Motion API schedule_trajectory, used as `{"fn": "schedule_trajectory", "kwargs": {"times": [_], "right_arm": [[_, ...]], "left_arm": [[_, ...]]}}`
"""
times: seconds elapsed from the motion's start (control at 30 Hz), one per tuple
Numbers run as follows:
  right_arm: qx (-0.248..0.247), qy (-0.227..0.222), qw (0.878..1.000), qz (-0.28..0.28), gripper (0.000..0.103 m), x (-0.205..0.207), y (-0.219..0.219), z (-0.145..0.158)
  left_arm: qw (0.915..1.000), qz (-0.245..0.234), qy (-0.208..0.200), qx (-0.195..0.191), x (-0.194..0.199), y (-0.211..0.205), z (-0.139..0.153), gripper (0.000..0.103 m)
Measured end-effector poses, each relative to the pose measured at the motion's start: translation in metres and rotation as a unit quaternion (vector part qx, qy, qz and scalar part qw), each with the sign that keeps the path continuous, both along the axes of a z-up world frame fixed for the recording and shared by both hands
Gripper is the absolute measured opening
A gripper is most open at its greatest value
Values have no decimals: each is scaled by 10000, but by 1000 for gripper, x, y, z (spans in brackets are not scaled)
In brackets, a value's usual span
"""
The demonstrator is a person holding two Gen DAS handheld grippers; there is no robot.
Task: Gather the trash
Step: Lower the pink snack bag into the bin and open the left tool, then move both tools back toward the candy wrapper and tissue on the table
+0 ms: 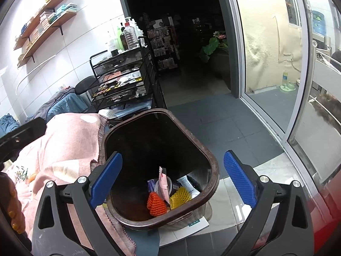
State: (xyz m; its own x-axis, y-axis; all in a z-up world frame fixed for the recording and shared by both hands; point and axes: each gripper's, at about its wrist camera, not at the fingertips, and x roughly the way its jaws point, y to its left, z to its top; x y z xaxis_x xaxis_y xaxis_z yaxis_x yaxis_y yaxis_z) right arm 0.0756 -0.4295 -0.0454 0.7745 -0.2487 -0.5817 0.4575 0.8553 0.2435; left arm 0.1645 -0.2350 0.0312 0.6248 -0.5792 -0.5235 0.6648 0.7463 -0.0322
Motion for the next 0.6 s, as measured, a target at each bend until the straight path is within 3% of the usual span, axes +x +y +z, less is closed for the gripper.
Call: {"fn": "schedule_trajectory", "kwargs": {"times": [0.47,0.6], "right_arm": [[-54,-60,9984,556,96,24,36,7],[-69,-88,9961,878,96,34,54,11]], "left_arm": [[9968,692,-406,-53,-14,64,7,98],[9953,927,-282,-40,-13,87,0,98]]}}
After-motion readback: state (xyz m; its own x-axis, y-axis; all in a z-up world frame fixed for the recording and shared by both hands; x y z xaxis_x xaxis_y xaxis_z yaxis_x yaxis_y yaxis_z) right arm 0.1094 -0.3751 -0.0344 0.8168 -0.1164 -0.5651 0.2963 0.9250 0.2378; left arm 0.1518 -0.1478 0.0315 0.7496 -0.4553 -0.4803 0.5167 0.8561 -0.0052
